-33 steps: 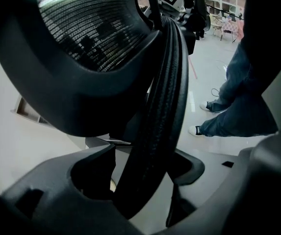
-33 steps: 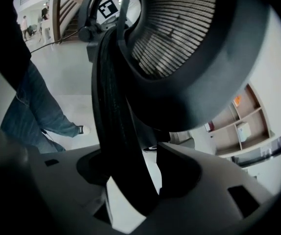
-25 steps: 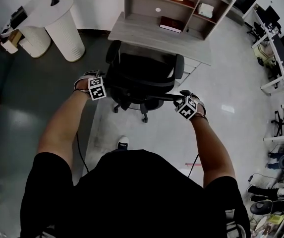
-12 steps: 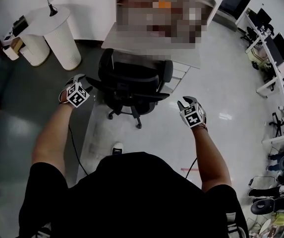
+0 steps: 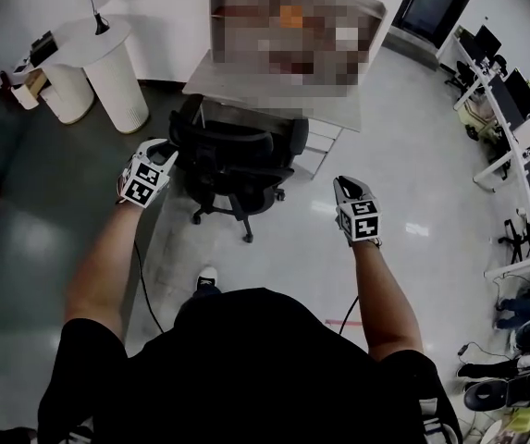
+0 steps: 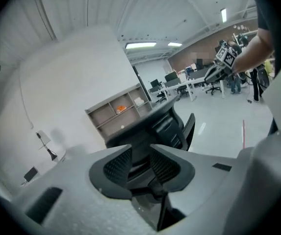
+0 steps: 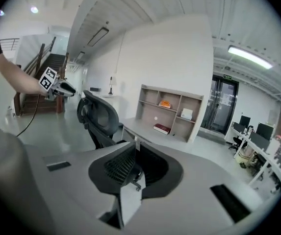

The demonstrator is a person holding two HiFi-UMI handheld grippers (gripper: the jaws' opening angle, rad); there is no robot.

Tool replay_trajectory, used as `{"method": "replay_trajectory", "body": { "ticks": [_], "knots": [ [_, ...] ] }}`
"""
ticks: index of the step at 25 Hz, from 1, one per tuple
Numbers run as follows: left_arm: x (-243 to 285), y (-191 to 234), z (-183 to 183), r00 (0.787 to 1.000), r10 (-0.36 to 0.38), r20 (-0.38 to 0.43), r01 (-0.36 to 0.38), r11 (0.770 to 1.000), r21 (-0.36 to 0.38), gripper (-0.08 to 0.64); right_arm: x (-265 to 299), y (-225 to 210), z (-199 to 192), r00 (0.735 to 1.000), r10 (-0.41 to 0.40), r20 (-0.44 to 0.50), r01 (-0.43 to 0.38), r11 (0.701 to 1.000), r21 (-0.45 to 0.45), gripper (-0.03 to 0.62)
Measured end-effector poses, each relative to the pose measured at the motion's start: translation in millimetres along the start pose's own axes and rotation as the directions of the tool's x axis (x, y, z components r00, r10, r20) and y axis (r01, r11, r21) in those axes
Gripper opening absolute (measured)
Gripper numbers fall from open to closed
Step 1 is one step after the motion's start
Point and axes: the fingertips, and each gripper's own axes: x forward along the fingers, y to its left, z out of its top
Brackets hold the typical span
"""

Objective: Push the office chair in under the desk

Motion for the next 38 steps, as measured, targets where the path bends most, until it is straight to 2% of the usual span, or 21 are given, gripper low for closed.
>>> {"method": "replay_trajectory", "body": {
  "ticks": [5, 7, 9, 11, 15, 19, 23, 28, 32, 38],
  "knots": [
    [-17.3, -28.8, 62.8, 0.992, 0.000, 0.127, 0.004, 1.000, -0.030, 0.055, -19.4, -3.8, 20.6, 0.995, 0.012, 0.098, -0.020, 0.996, 0.082, 0.031],
    [-23.0, -35.8, 81.4, 0.986, -0.002, 0.167, 0.016, 0.997, -0.078, 0.041, -27.9, -2.7, 29.0, 0.991, 0.015, 0.130, -0.028, 0.995, 0.097, 0.029],
    [-29.5, -38.9, 95.6, 0.978, -0.014, 0.210, 0.056, 0.979, -0.196, 0.040, -37.4, -1.9, 39.7, 0.985, 0.003, 0.173, -0.021, 0.995, 0.103, 0.021],
    [-36.9, -38.2, 106.0, 0.967, -0.014, 0.256, 0.096, 0.946, -0.309, 0.035, -45.9, 0.5, 53.0, 0.975, -0.011, 0.220, -0.012, 0.995, 0.101, 0.017],
    [-52.6, -37.3, 122.7, 0.944, 0.009, 0.329, 0.124, 0.917, -0.380, 0.025, -60.2, 6.7, 73.0, 0.962, -0.025, 0.272, -0.001, 0.995, 0.095, 0.014],
    [-64.5, -36.4, 134.1, 0.928, 0.020, 0.373, 0.134, 0.914, -0.382, 0.021, -71.1, 11.8, 88.7, 0.945, -0.053, 0.322, 0.028, 0.996, 0.081, 0.009],
    [-70.8, -40.7, 127.3, 0.933, -0.006, 0.360, 0.139, 0.928, -0.345, 0.021, -80.4, 23.9, 100.3, 0.930, -0.072, 0.361, 0.051, 0.996, 0.066, 0.009],
    [-78.7, -35.6, 122.3, 0.933, -0.022, 0.360, 0.154, 0.926, -0.344, 0.021, -89.5, 34.9, 114.9, 0.914, -0.091, 0.395, 0.076, 0.996, 0.052, 0.009],
    [-84.5, -33.4, 114.3, 0.931, -0.033, 0.363, 0.169, 0.921, -0.350, 0.021, -90.5, 44.5, 117.4, 0.916, -0.104, 0.387, 0.085, 0.994, 0.065, 0.009],
    [-87.4, -32.6, 104.4, 0.926, -0.053, 0.373, 0.185, 0.926, -0.330, 0.023, -88.9, 59.2, 117.0, 0.924, -0.116, 0.365, 0.099, 0.993, 0.064, 0.009]
  ]
}}
